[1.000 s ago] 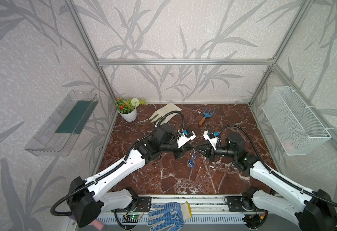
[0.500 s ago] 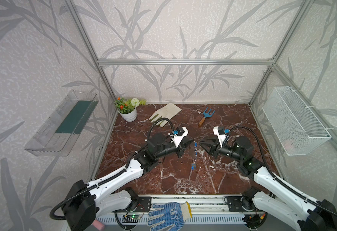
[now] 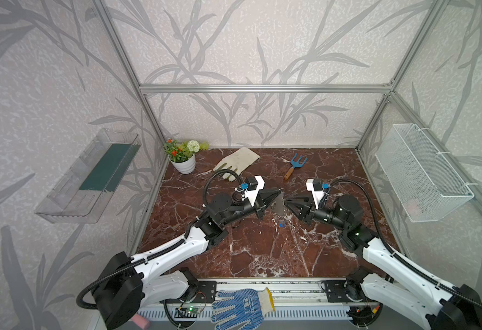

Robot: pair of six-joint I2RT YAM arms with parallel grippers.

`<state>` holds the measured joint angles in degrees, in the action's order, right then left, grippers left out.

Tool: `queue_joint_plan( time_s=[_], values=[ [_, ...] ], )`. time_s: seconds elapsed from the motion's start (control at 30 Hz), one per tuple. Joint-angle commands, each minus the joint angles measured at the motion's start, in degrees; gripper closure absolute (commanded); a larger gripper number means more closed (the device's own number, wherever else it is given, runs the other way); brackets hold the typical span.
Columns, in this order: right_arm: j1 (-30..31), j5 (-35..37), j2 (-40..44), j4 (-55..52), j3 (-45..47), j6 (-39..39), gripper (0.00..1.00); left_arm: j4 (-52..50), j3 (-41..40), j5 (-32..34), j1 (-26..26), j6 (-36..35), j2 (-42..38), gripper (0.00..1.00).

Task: Attach keys to a key ring
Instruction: Insert the key into the keyring.

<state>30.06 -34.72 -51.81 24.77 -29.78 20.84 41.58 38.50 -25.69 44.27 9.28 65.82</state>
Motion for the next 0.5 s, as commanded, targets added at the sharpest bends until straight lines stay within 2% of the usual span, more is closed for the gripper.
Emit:
queue_joint_plan(
  time_s=[0.0,0.13,0.23,0.33,0.47],
  values=[
    [0.2,2.5,3.1,-1.5,-1.7,-4.2,0.69,1.5,0.8,-0.9,0.4,0.7,-1.8,1.00],
    [0.2,4.4,5.1,-3.3,-1.4,-6.8,0.69,0.3,1.2,-1.6,0.5,0.8,-1.8,1.00],
    [0.5,2.8,4.9,-3.8,-1.8,-8.2,0.69,-0.7,1.7,-2.4,0.6,1.0,-1.5,1.00],
    [2.1,2.3,4.2,-4.8,-2.5,-11.0,0.68,-1.2,2.2,-2.7,0.7,1.2,-1.1,1.00],
    [4.9,5.0,3.2,-7.0,-3.8,-14.4,0.68,-1.9,2.8,-3.1,0.8,1.2,-0.9,1.00]
  ],
)
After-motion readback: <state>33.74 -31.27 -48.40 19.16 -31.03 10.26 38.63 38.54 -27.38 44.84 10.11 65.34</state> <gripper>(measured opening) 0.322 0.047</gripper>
